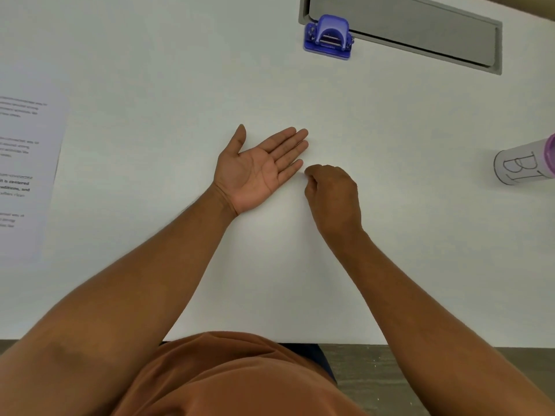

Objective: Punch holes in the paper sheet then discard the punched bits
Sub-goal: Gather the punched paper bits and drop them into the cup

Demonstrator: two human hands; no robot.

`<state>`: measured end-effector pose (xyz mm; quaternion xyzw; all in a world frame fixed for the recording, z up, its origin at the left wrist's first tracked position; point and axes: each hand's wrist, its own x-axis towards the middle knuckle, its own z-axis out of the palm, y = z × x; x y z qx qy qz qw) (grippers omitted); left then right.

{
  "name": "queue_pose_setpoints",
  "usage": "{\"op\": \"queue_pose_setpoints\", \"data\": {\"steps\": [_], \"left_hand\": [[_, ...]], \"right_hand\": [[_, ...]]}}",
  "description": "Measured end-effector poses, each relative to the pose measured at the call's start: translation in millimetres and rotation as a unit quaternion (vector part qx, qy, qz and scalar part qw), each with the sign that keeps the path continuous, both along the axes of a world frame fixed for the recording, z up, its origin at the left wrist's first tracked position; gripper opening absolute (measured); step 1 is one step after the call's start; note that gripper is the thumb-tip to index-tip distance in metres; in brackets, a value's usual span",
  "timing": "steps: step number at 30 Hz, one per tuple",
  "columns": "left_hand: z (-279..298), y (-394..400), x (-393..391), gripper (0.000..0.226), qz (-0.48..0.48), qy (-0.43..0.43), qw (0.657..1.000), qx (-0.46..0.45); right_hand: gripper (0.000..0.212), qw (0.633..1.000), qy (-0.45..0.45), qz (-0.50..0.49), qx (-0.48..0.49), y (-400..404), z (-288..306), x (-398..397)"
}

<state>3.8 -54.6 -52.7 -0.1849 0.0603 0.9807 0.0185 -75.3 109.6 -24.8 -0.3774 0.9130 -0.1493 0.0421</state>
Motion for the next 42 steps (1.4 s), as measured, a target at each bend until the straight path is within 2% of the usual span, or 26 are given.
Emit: {"op": "queue_pose_setpoints", "data": {"steps": [3, 6, 10, 16, 21, 25, 31, 33, 34, 37, 38, 40, 42], "left_hand": [[-2, -3, -1, 0.087, -0.005, 0.004, 1.000, 0.010], [-2, -4, -1, 0.088, -0.011, 0.008, 1.000, 0.021], [-3, -3, -2, 0.090, -0.023, 0.022, 0.999, 0.035], [-4, -4, 1, 0.095, -0.048, 0.037, 0.997, 0.042], [-5, -4, 0, 0.093, -0.045, 0.039, 0.997, 0.047], [-1, -3, 1, 0.092, -0.044, 0.035, 0.998, 0.041], [-2, -3, 0, 0.072, -0.048, 0.012, 0.999, -0.009], [-5, -1, -1, 0.066, -0.047, 0.004, 0.999, -0.026], [-5, -1, -1, 0.064, -0.046, 0.001, 0.999, -0.028], [-3, -1, -1, 0.063, -0.045, -0.003, 0.998, -0.038], [-2, 0, -1, 0.064, -0.044, -0.001, 0.998, -0.036], [-1, 1, 0, 0.064, -0.042, 0.001, 0.999, -0.029], [-2, 0, 0, 0.064, -0.039, -0.002, 0.999, -0.027]], "right_hand": [[0.019, 0.994, -0.058, -0.076, -0.046, -5, 7, 2], [0.016, 0.958, -0.162, -0.184, -0.146, -12, 22, 13], [0.015, 0.928, -0.233, -0.163, -0.241, -35, 39, 42], [0.023, 0.932, -0.253, -0.129, -0.224, -55, 34, 56], [0.025, 0.948, -0.224, -0.107, -0.201, -56, 34, 52], [0.032, 0.944, -0.242, -0.092, -0.206, -57, 35, 51], [0.030, 0.923, -0.276, -0.122, -0.239, -47, 38, 39], [0.031, 0.892, -0.331, -0.158, -0.262, -39, 40, 30], [0.032, 0.857, -0.384, -0.186, -0.288, -34, 42, 26], [0.032, 0.693, -0.562, -0.247, -0.378, -16, 47, 10], [0.030, 0.656, -0.585, -0.257, -0.401, -7, 47, 3], [0.027, 0.626, -0.583, -0.283, -0.433, 11, 45, -10], [0.024, 0.643, -0.547, -0.315, -0.435, 26, 40, -21]]}}
